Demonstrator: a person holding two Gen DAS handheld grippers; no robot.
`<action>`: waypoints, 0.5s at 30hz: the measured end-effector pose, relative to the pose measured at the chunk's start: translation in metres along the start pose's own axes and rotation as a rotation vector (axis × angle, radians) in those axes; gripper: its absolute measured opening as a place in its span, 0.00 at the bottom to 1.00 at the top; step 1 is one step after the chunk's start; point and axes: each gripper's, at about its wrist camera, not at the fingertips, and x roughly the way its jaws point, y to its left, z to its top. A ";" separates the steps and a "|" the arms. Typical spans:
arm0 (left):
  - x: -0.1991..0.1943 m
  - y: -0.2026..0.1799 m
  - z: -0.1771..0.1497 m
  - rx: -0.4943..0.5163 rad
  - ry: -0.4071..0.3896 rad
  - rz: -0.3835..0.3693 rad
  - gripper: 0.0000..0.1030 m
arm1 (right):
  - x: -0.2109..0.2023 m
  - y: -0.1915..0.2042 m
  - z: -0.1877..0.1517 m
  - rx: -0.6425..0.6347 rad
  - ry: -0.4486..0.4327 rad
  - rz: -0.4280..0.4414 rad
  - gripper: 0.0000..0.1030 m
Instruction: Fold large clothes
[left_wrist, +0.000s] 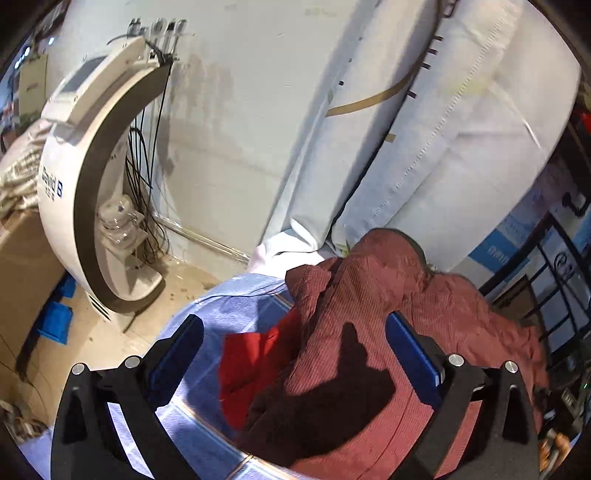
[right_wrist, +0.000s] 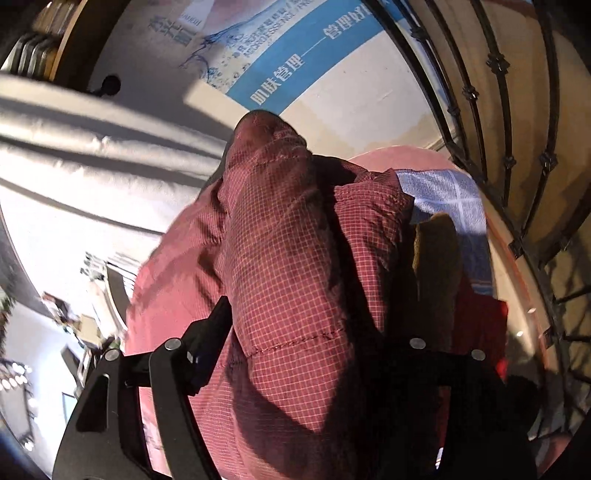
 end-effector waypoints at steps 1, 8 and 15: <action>-0.010 -0.006 -0.010 0.048 -0.003 0.028 0.94 | -0.002 0.000 0.001 0.010 -0.004 0.005 0.67; -0.043 -0.046 -0.086 0.223 0.070 0.148 0.94 | -0.032 0.013 -0.003 -0.035 -0.045 -0.151 0.75; -0.072 -0.096 -0.117 0.282 0.117 0.092 0.94 | -0.061 0.071 -0.028 -0.316 -0.048 -0.361 0.78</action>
